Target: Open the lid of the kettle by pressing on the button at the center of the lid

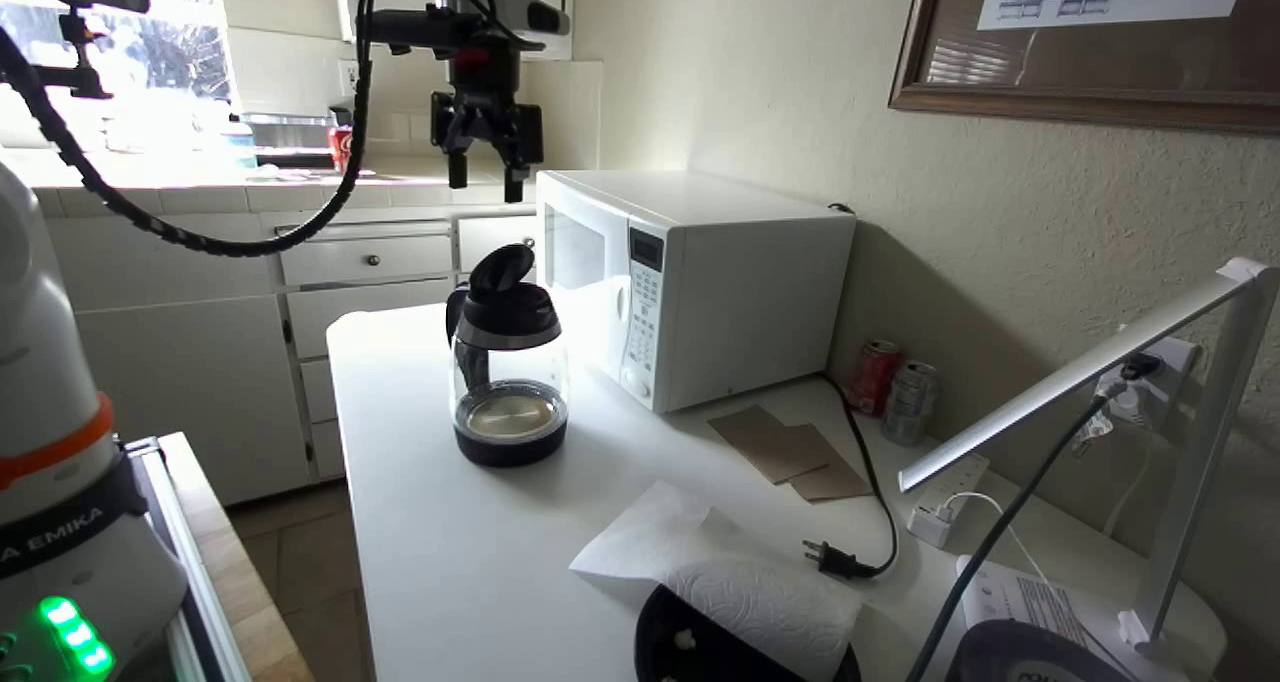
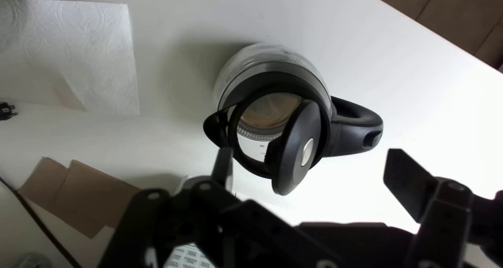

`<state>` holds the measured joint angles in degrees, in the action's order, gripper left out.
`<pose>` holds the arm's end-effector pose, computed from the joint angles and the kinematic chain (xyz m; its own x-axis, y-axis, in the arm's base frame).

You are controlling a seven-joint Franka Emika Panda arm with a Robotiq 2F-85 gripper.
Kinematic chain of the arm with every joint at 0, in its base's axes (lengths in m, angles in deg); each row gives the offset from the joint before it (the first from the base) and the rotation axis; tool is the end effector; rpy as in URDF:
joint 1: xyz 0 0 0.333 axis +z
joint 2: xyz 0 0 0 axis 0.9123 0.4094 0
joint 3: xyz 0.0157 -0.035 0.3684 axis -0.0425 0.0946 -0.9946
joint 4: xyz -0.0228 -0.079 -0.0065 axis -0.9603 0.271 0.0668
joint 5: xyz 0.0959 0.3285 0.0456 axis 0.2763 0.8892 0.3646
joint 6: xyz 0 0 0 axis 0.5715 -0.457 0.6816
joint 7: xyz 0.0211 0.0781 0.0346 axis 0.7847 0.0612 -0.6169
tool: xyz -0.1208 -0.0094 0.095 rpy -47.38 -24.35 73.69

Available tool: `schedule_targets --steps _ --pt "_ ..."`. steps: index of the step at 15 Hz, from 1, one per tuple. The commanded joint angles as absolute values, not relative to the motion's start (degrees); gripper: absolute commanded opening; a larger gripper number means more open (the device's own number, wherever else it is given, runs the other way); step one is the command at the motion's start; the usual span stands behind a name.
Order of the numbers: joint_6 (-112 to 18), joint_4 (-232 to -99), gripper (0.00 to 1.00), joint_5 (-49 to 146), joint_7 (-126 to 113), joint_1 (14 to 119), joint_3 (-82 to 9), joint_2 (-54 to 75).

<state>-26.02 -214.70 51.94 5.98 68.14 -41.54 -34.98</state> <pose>0.3230 0.0236 0.4918 0.9820 0.1882 0.0140 0.1882 -0.9821 0.0017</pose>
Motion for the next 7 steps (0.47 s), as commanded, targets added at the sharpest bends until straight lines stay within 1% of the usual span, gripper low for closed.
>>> schedule_targets --steps 1,7 --pt "-25.7 -214.6 1.0 51.7 5.6 68.6 -41.2 -35.4" --pt "-25.6 -214.6 1.0 51.7 5.6 68.6 -41.1 -35.6"
